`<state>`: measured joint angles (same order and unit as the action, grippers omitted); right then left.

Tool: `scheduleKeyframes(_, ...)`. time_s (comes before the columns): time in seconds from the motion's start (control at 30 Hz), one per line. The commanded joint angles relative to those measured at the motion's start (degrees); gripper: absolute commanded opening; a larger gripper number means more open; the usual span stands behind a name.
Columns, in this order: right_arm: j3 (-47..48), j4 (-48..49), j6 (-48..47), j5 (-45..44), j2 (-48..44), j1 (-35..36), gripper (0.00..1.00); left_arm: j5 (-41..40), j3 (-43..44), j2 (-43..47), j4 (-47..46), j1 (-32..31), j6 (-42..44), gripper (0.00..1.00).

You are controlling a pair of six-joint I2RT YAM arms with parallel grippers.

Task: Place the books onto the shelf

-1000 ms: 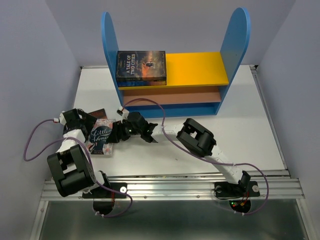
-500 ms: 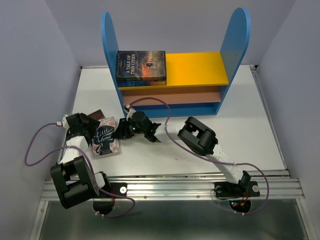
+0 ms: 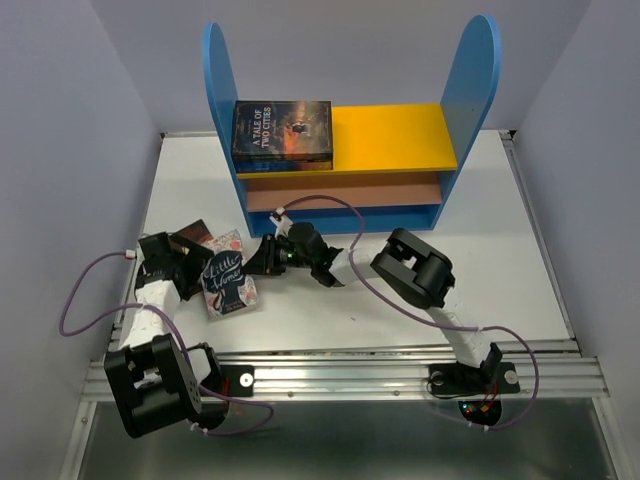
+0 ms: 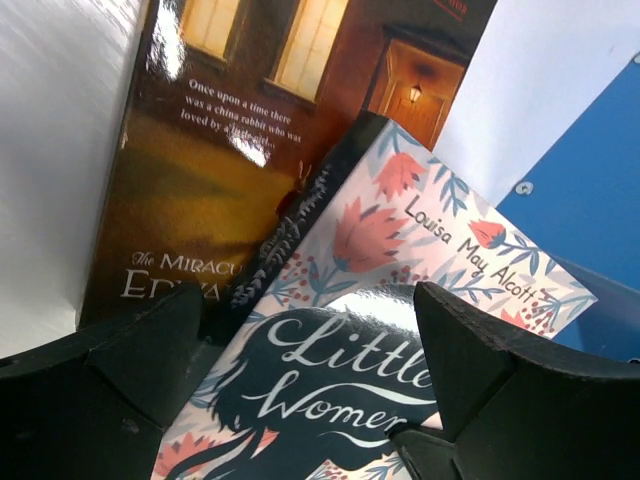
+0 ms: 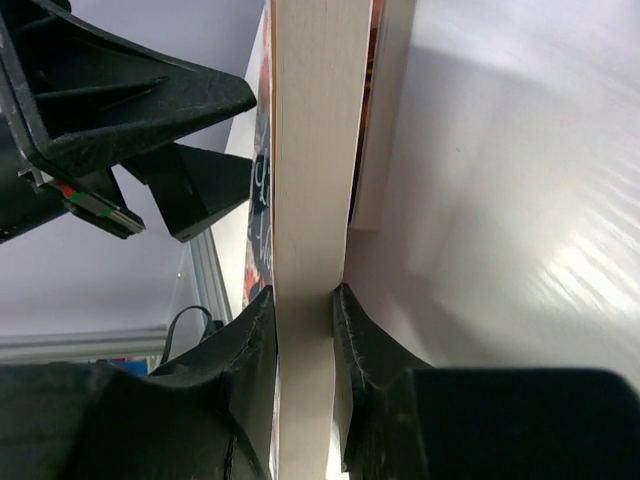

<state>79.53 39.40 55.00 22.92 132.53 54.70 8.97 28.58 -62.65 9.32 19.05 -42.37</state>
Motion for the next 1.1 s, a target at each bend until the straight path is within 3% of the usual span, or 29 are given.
scheduleKeyframes(0.0, -4.3, 12.3, 2.7, 3.2, -7.9, -1.2, 0.01, 1.8, 0.7, 2.7, 4.4, -0.3, 1.1, 0.99)
scheduleKeyframes(0.3, -17.7, 13.0, 3.3, 3.8, -21.0, -7.2, 0.01, 12.3, -0.5, 12.8, 3.5, -0.4, 2.6, 0.99)
scheduleKeyframes(0.47, -22.7, 15.1, 7.6, 10.2, -26.0, -8.6, 0.01, 27.7, -5.8, 17.8, -3.2, -1.3, 2.4, 0.99)
scheduleKeyframes(0.67, -27.4, 15.0, 9.2, 12.2, -33.0, -9.8, 0.01, 34.4, -7.4, 25.3, -3.2, -3.6, 0.7, 0.99)
scheduleKeyframes(0.77, -28.3, 14.9, 9.2, 12.9, -35.2, -9.8, 0.01, 38.9, -7.9, 31.3, -5.0, -4.3, -2.1, 0.99)
scheduleKeyframes(1.07, -27.3, 15.7, 11.7, 18.5, -38.9, -10.3, 0.01, 48.2, -11.7, 38.2, -8.0, -5.1, -7.6, 0.99)
